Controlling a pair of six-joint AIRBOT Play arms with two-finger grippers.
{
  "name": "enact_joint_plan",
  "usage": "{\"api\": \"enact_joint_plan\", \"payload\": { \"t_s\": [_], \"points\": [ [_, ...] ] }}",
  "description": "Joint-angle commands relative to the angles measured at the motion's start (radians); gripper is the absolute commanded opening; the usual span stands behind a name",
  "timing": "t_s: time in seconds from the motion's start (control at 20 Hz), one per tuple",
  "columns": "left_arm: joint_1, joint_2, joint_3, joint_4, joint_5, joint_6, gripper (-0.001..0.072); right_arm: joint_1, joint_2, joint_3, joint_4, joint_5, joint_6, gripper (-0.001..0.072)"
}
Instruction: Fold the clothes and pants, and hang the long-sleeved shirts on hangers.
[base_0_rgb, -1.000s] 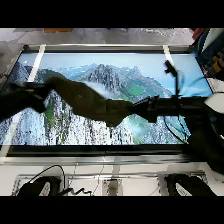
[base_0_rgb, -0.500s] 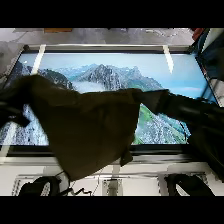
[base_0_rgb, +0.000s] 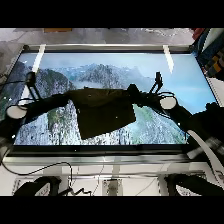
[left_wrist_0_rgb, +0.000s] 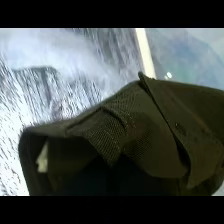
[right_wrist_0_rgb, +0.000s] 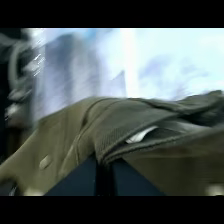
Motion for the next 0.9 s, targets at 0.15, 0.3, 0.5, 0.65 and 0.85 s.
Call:
{"api": "enact_joint_plan", "payload": {
  "t_s": [0.15,0.3,0.5,0.65,0.85],
  "points": [
    [-0.029,-0.086,0.008,0.051,-0.366,-0.046,0.0018,-0.192,-0.077,0.019,-0.270,0.442,-0.135,0.0045],
    [-0.046,-0.086,-0.022,0.290,-0.584,-0.237,0.0018,-0.202,-0.078,0.008,-0.529,0.712,-0.143,0.0045],
    [-0.070,-0.086,-0.108,0.330,-0.566,-0.260,0.0212,-0.202,-0.078,-0.028,-0.556,0.754,-0.295,0.0276],
    [-0.085,-0.086,-0.121,0.325,-0.459,-0.260,0.0703,-0.203,-0.079,-0.027,-0.557,0.629,-0.270,0.0698],
    [-0.085,-0.086,-0.121,0.313,-0.396,-0.261,0.0702,-0.223,-0.144,0.018,-0.519,0.557,-0.202,0.0696]
  ]
}}
